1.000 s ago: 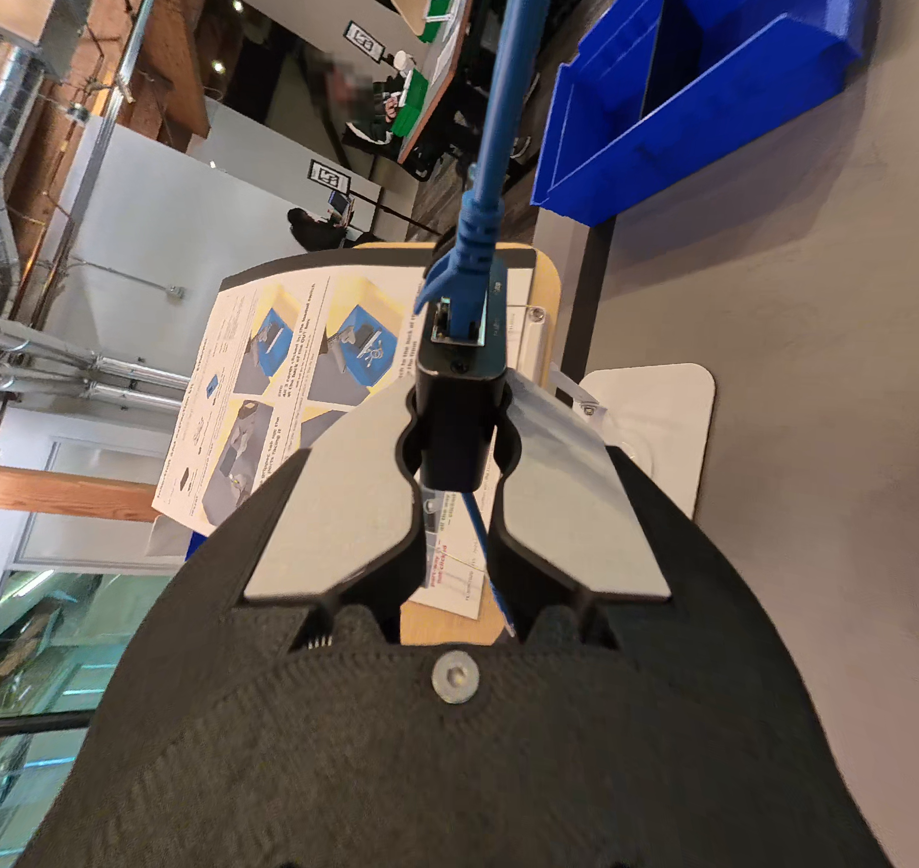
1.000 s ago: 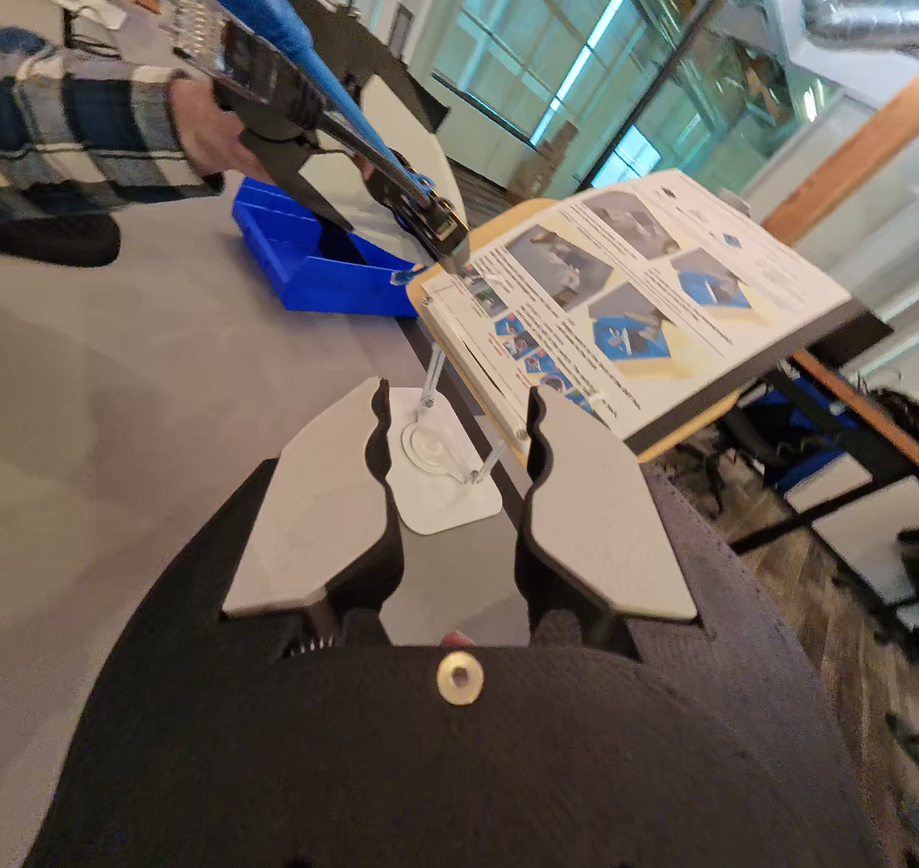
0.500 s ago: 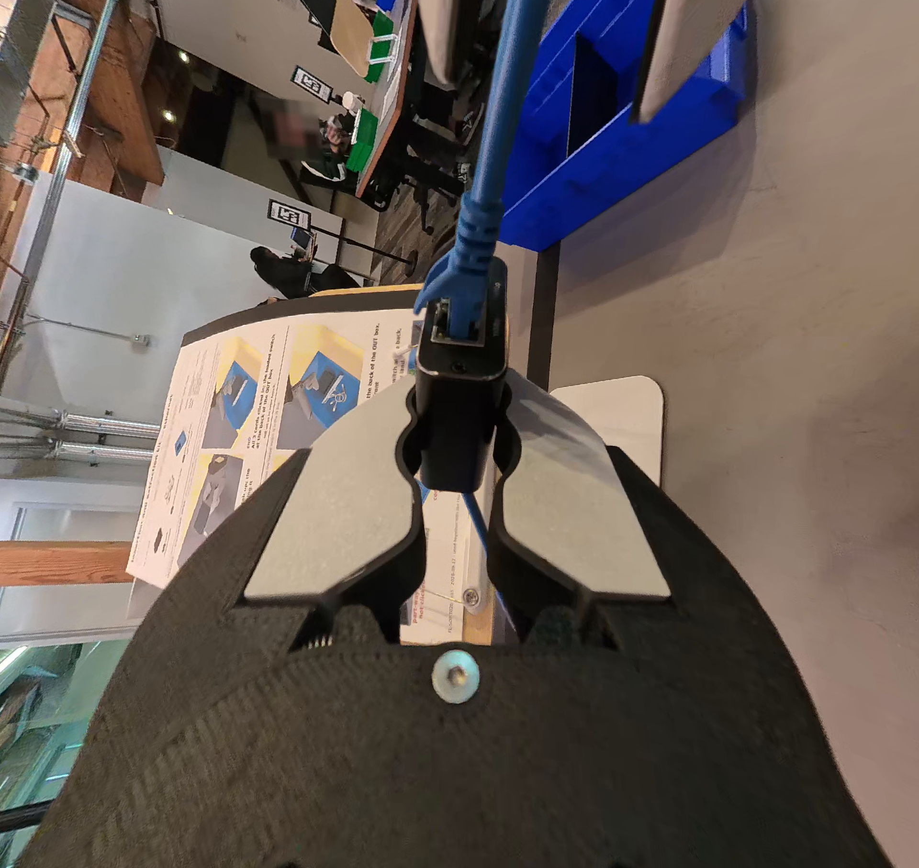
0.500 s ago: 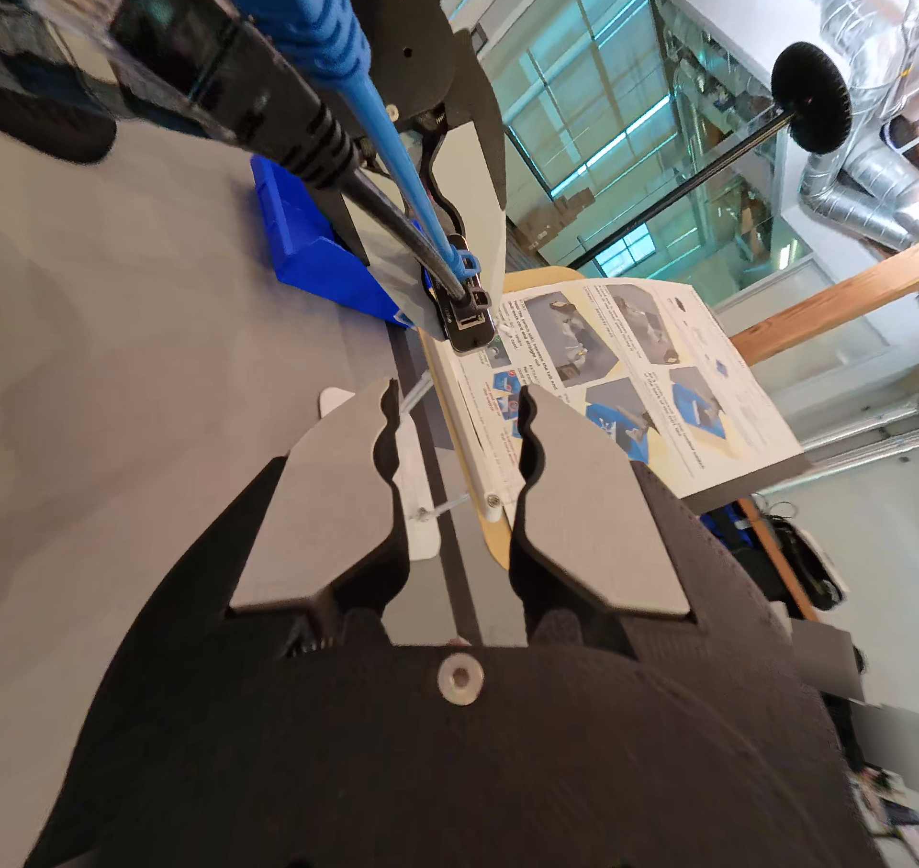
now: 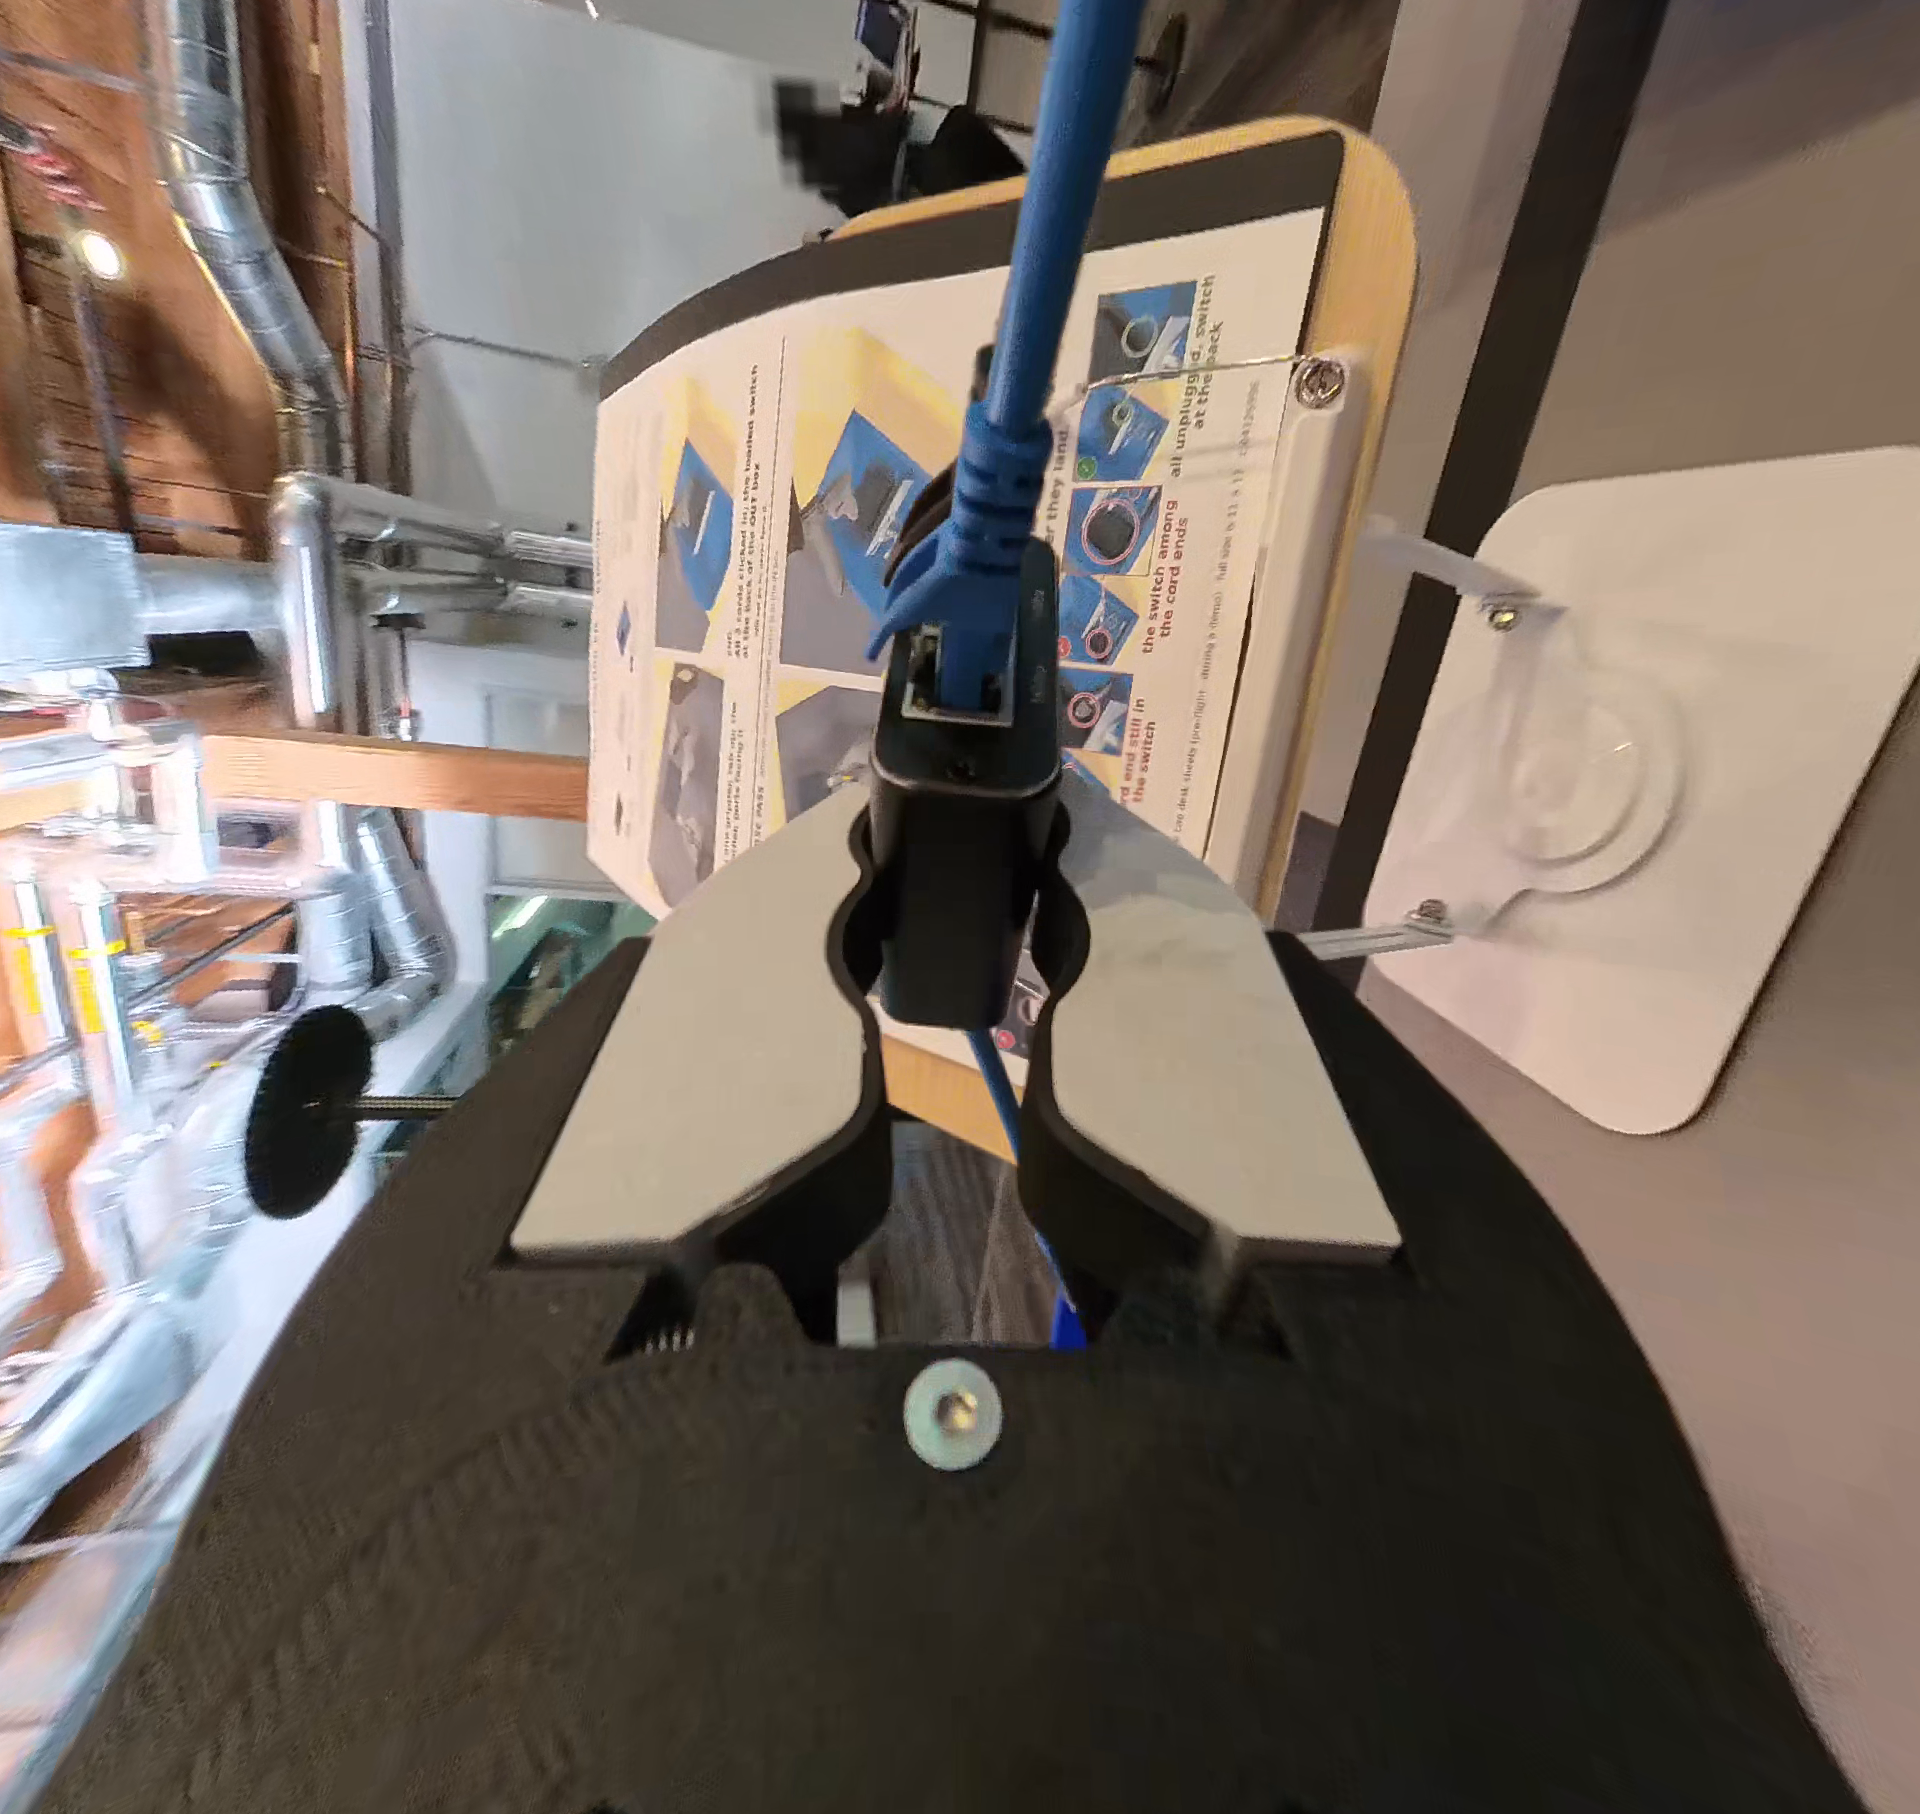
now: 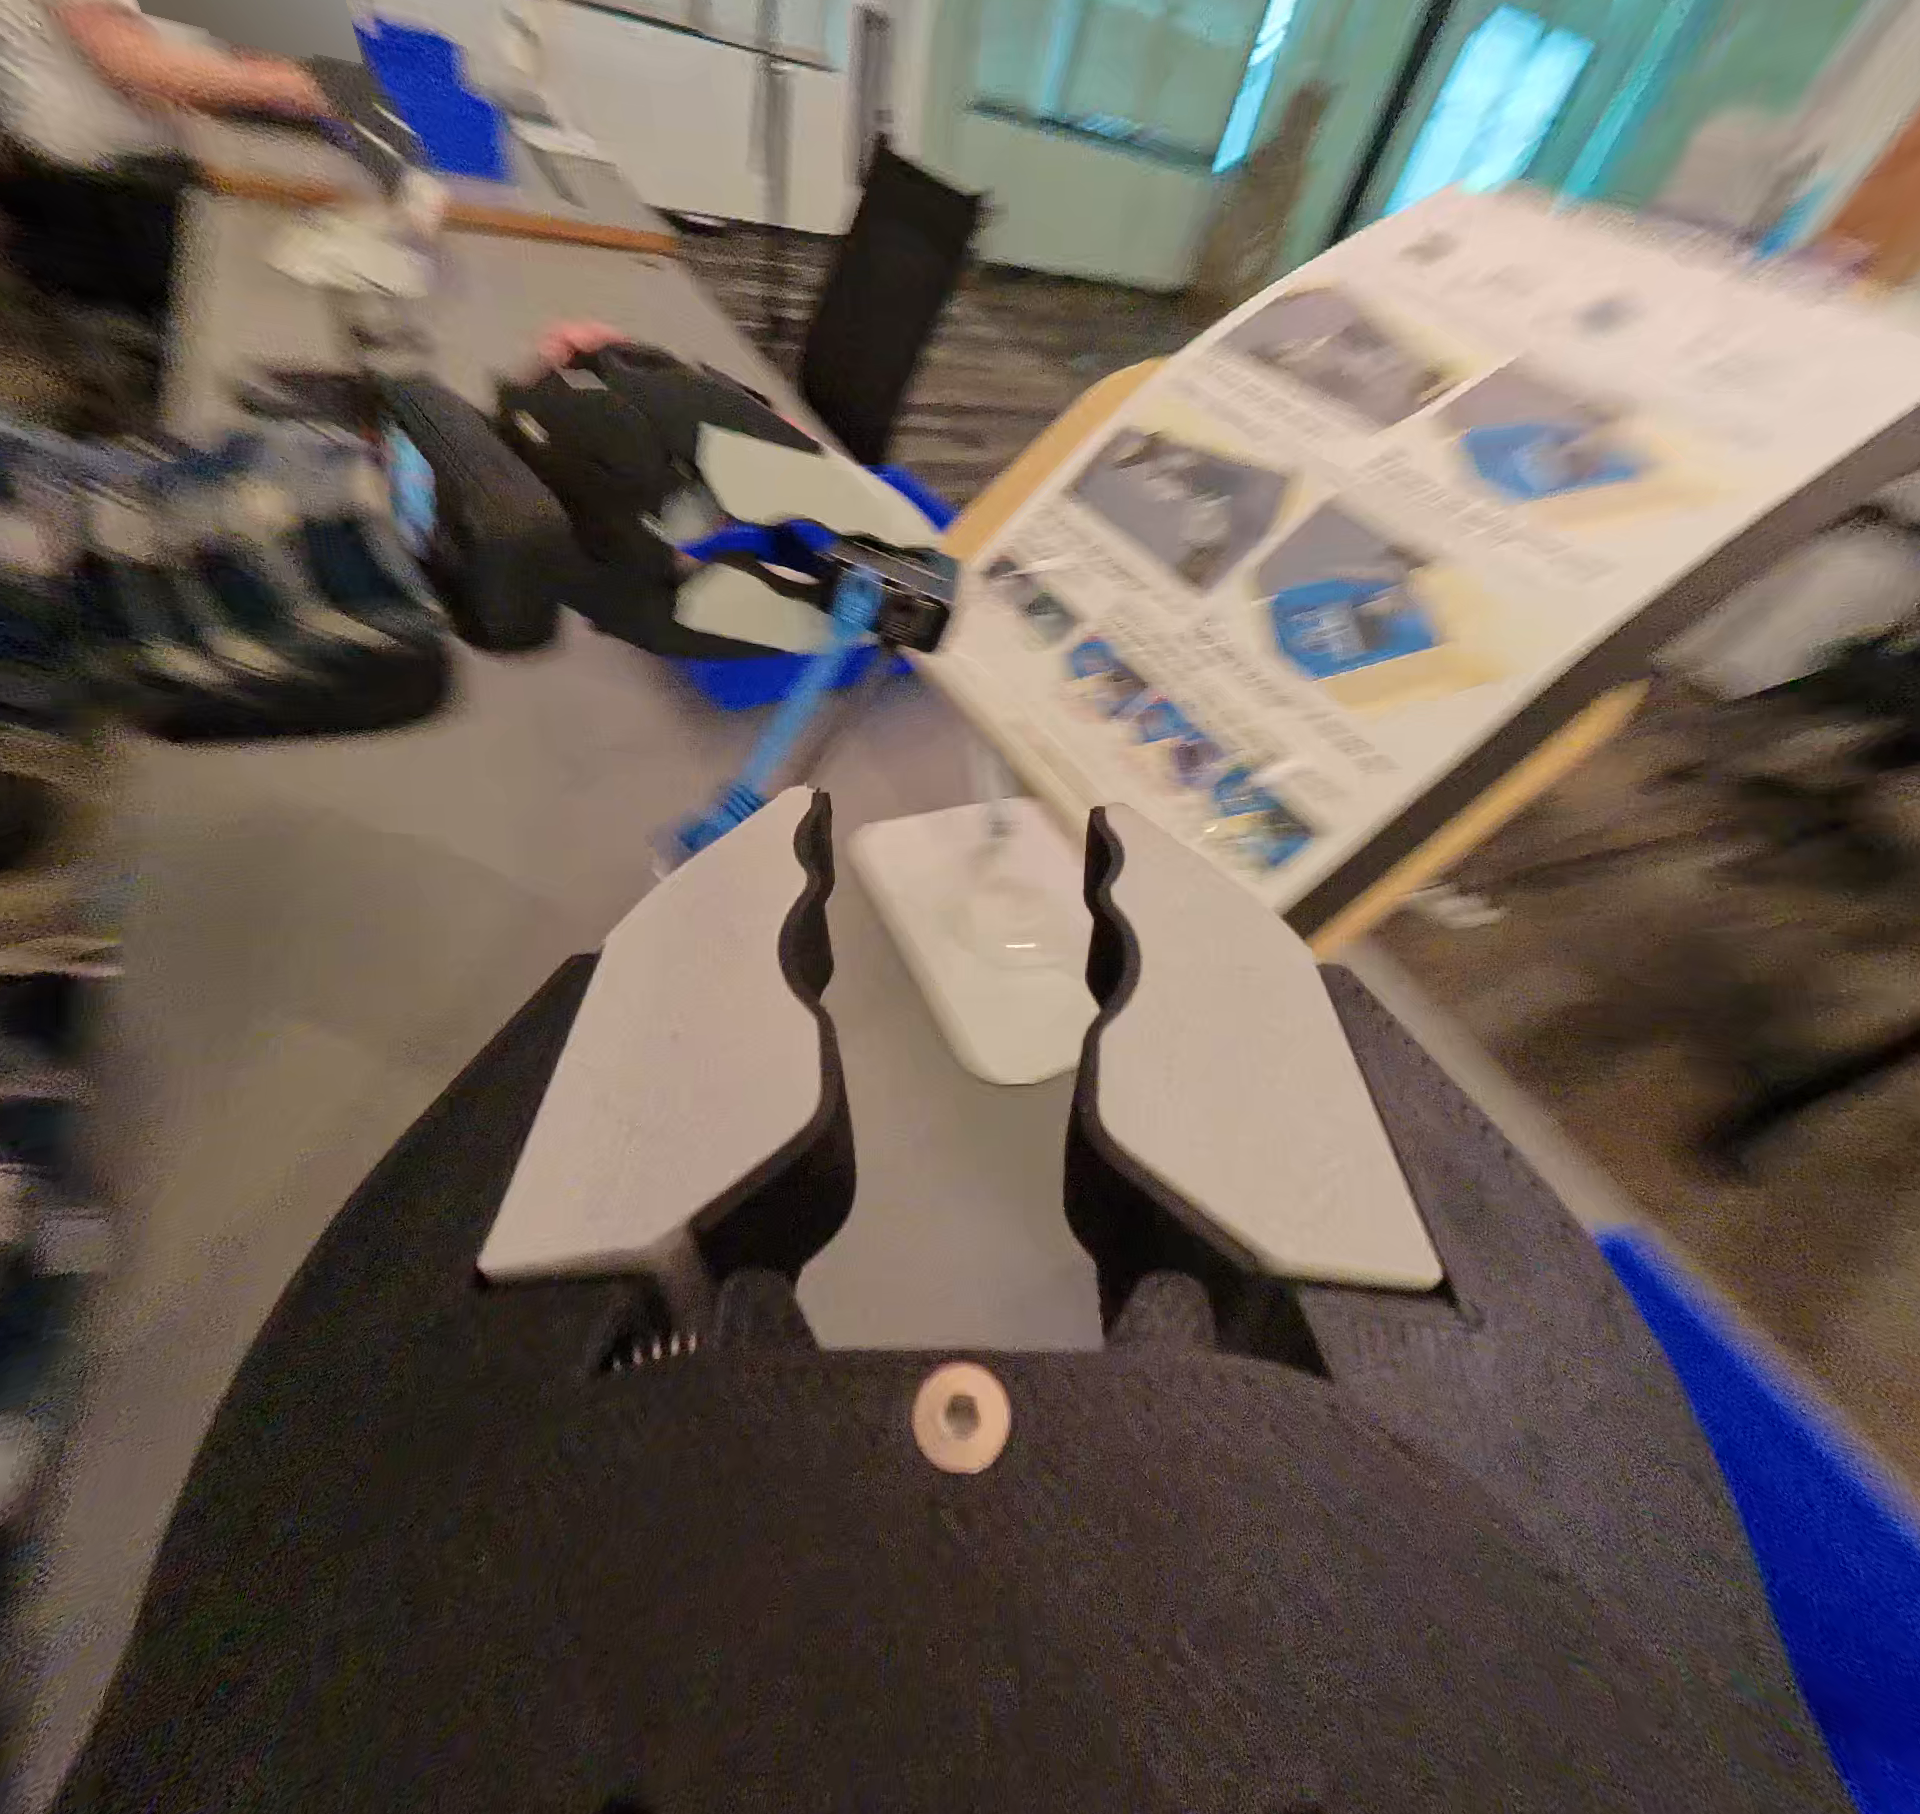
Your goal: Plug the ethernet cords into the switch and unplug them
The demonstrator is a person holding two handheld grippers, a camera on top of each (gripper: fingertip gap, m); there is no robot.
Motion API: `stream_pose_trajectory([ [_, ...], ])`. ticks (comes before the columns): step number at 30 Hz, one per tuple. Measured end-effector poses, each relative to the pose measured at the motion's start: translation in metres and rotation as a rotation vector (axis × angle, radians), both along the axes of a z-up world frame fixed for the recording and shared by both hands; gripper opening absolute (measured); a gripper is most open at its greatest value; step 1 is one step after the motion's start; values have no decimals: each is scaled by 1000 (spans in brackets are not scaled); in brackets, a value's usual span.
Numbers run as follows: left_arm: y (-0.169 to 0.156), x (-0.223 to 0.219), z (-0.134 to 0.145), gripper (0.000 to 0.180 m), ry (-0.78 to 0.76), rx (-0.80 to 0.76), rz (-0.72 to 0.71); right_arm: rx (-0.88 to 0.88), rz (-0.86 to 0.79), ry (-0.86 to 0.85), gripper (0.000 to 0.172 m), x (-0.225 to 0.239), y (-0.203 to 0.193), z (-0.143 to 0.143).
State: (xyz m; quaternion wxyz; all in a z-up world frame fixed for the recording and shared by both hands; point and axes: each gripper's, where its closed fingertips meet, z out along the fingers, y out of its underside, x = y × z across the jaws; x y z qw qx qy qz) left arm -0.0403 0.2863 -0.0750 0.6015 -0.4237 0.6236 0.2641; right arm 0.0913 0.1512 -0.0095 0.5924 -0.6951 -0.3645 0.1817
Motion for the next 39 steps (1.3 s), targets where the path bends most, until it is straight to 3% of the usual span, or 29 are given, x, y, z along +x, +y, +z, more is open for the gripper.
stream_pose_trajectory([
  [3, -5, 10, -3, 24, 25, 91, 8, -262, 114, 139, 52, -24, 19, -12],
  [7, -24, 24, -1, 24, 26, 185, -52, -612, 261, 298, 60, -60, 40, -53],
  [11, -40, 32, -2, 25, 38, 253, -122, -783, 402, 497, 54, -83, 41, -68],
  [19, -48, 36, -4, 24, 29, 336, -193, -805, 499, 670, 18, -91, 34, -73],
  [28, -45, 36, -12, 24, 43, 371, -223, -768, 469, 736, 15, -93, 34, -83],
  [39, -51, 31, 2, 29, 40, 411, -289, -658, 544, 882, 13, -101, 27, -75],
])
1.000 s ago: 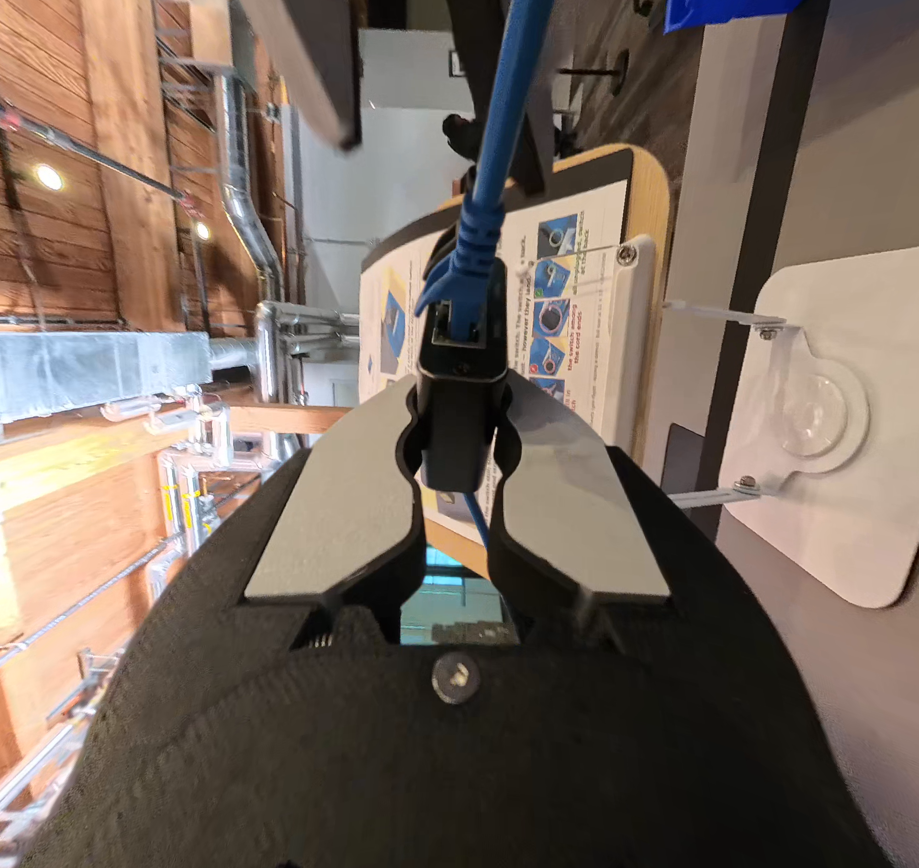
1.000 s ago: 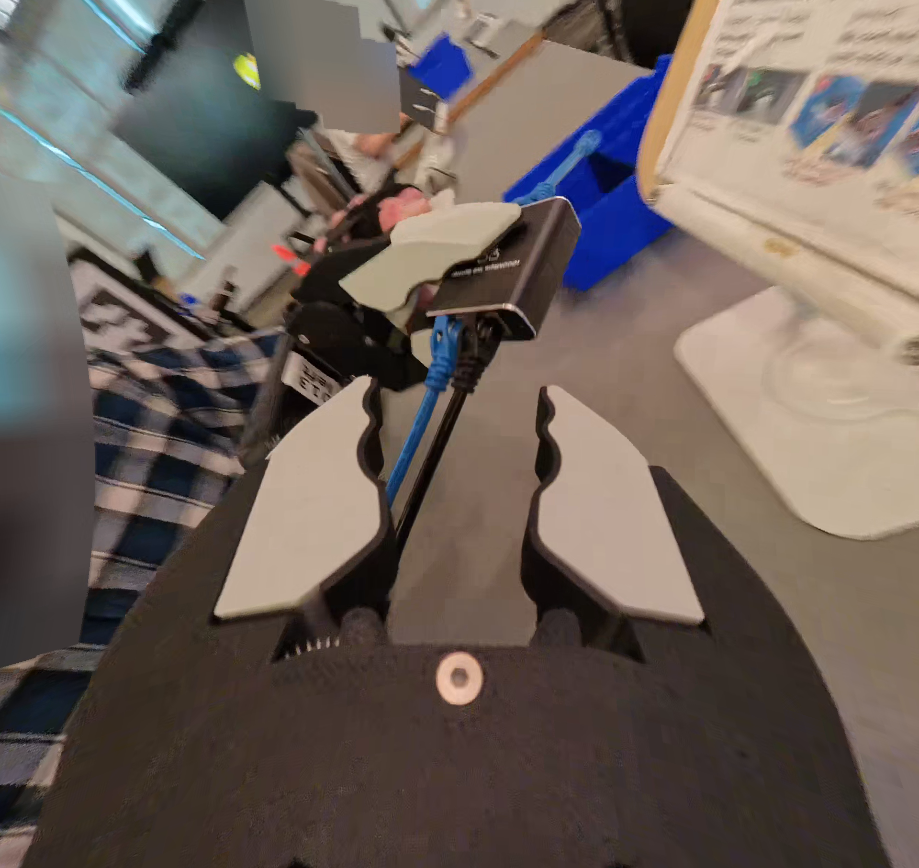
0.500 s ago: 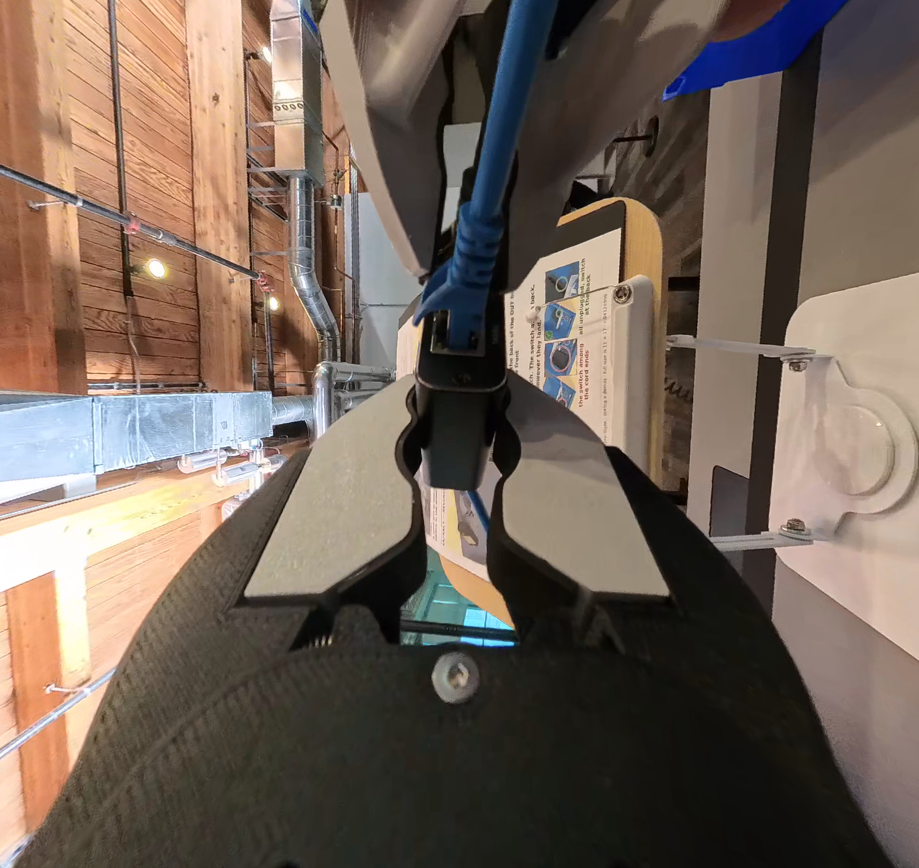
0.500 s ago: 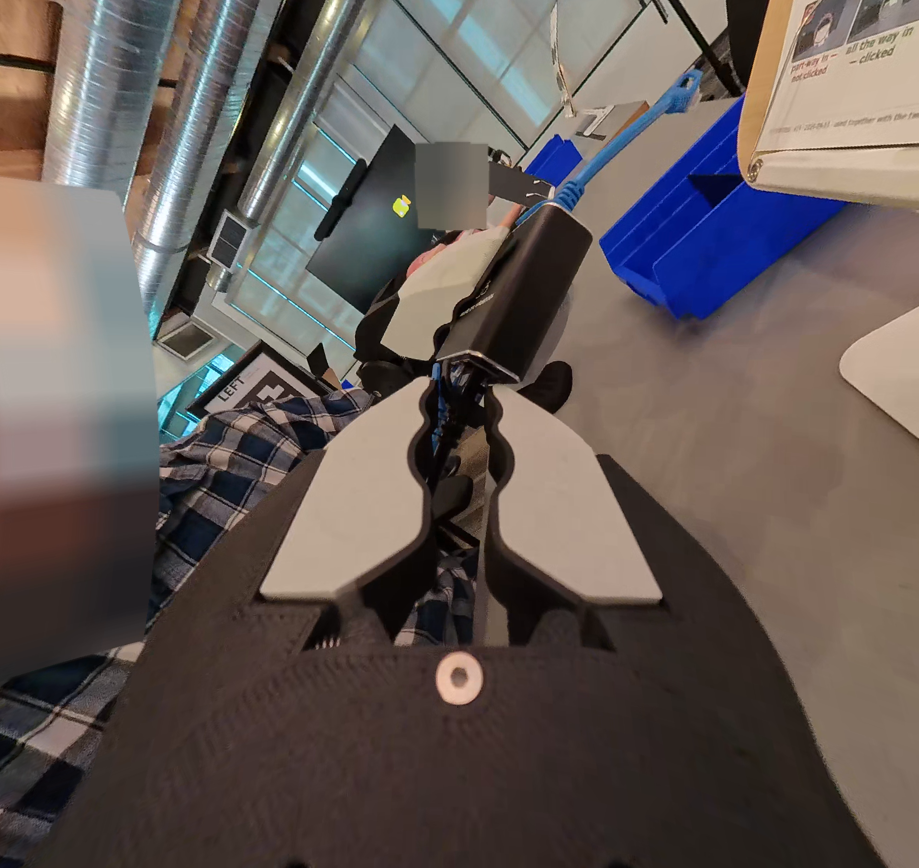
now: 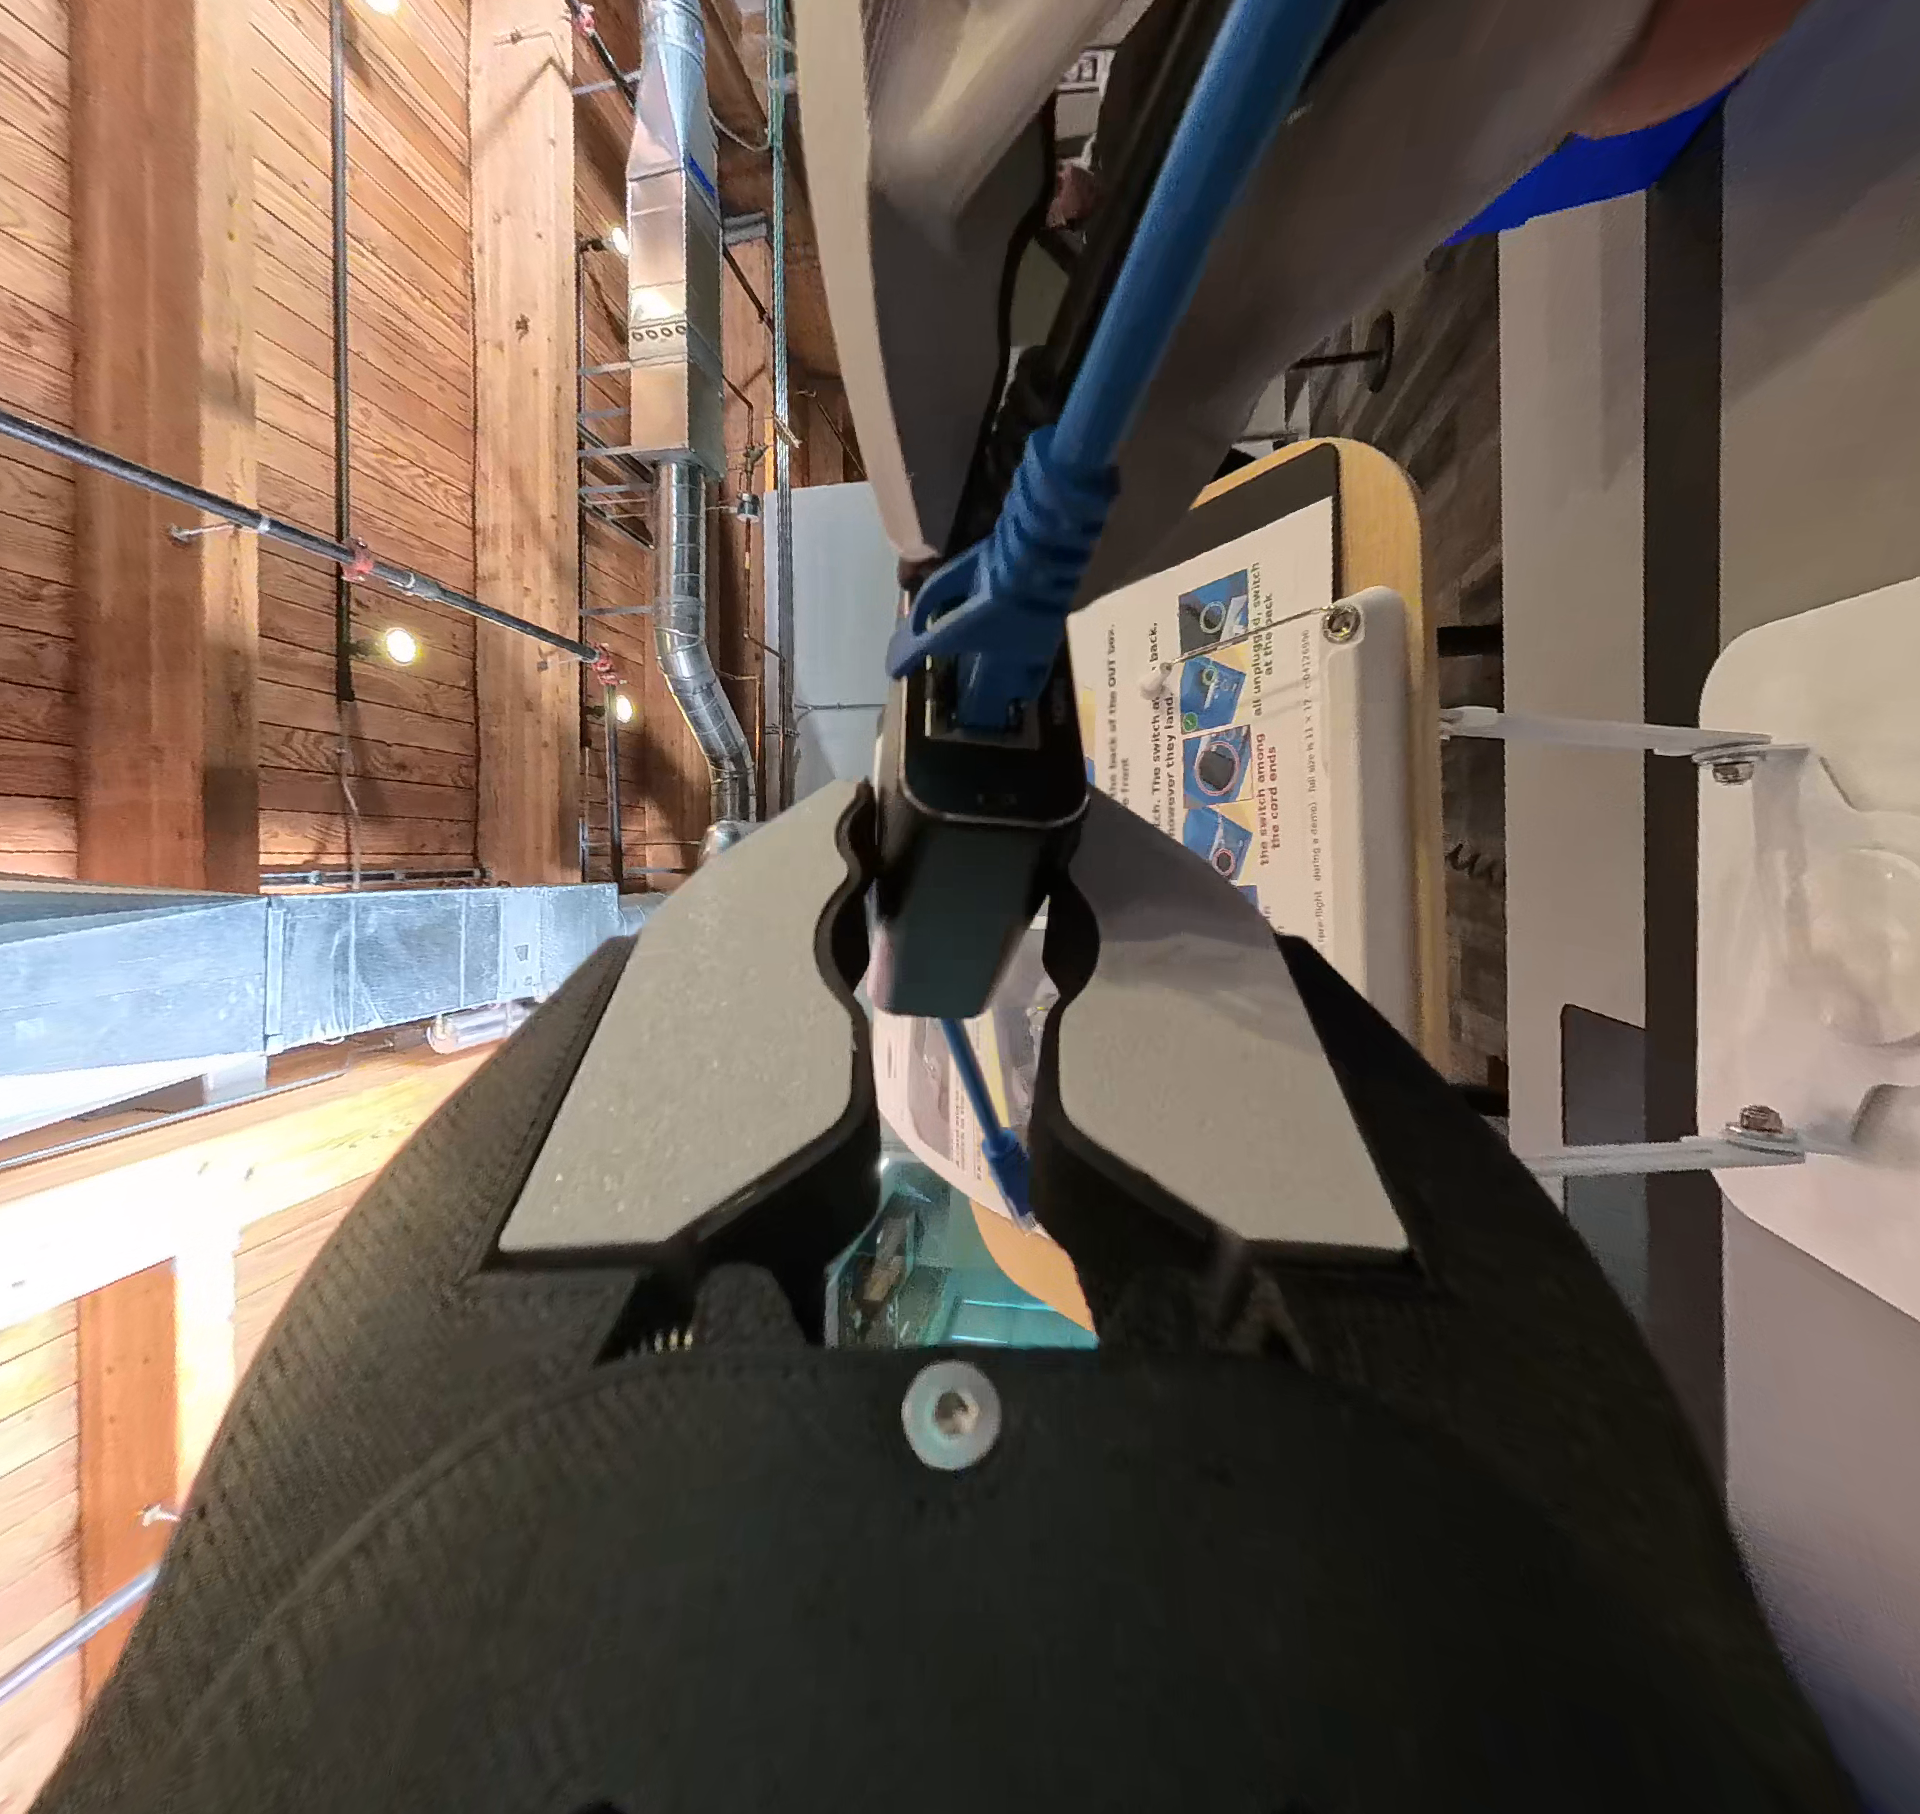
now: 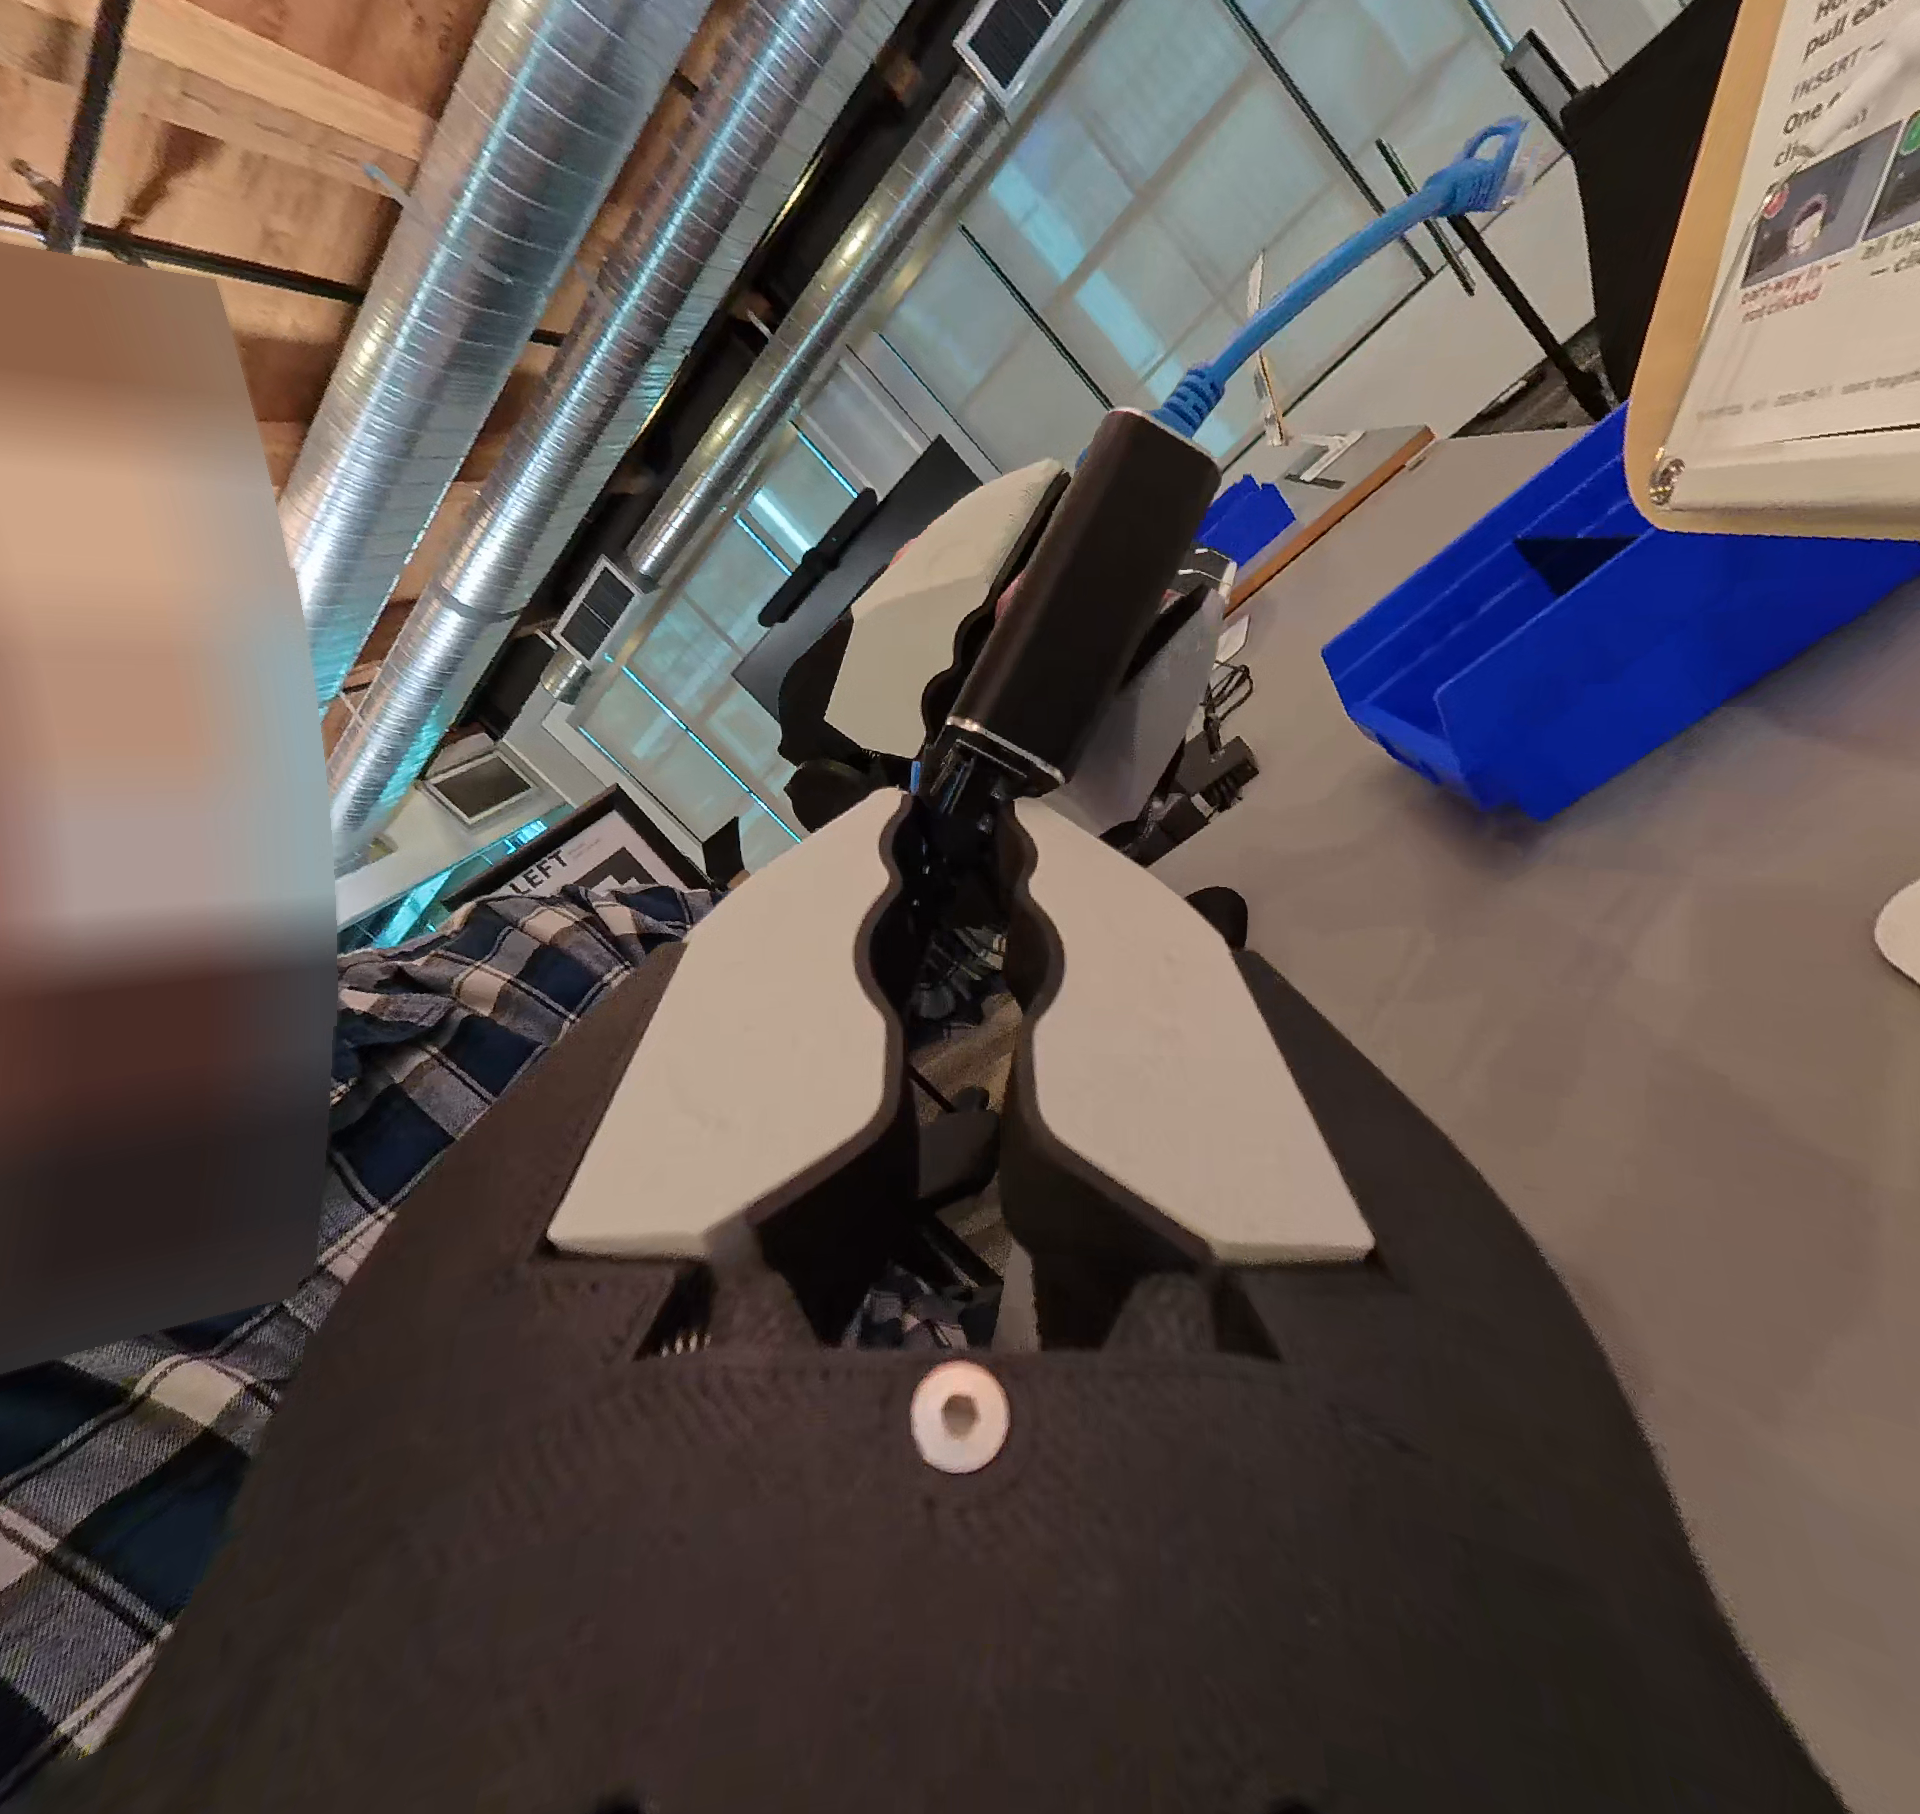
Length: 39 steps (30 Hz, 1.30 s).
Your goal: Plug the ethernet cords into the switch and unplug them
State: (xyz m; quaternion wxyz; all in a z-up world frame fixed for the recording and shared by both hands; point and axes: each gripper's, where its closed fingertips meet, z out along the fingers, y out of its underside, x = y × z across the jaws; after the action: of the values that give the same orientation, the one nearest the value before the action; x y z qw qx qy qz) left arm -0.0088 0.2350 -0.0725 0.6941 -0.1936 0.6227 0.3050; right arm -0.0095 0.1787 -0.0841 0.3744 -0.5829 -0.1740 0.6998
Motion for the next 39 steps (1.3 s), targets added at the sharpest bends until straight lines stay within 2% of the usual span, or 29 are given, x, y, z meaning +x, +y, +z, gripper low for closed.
stream_pose_trajectory([
  [7, -6, -5, 9, 36, 28, -3, -46, 21, 7, 46, 13, -2, -7, 5],
  [12, 4, -14, 6, 52, -16, -66, -62, 25, 3, 59, 13, 0, -9, 4],
  [17, 0, -16, -3, 58, -21, -184, -101, 19, 12, 58, 13, 1, -10, 1],
  [22, -2, -31, 8, 64, -106, -325, -135, 25, 24, 63, 12, 3, -10, 0],
  [26, -12, -38, 8, 61, -190, -590, -214, 31, 45, 64, 12, 2, -11, -1],
  [28, -19, -41, -1, 60, -247, -877, -263, 37, 58, 56, 13, 2, -13, -2],
  [32, -37, -45, -14, 79, -383, -1481, -416, 56, 99, 22, 13, 2, -18, -4],
  [34, -46, -43, -17, 84, -389, -1699, -501, 60, 128, 4, 13, 2, -21, -6],
  [36, -52, -42, -15, 88, -396, -1806, -601, 64, 151, -10, 13, 3, -24, -7],
  [39, -54, -37, -14, 95, -388, -1764, -690, 72, 180, -8, 13, 3, -30, -4],
])
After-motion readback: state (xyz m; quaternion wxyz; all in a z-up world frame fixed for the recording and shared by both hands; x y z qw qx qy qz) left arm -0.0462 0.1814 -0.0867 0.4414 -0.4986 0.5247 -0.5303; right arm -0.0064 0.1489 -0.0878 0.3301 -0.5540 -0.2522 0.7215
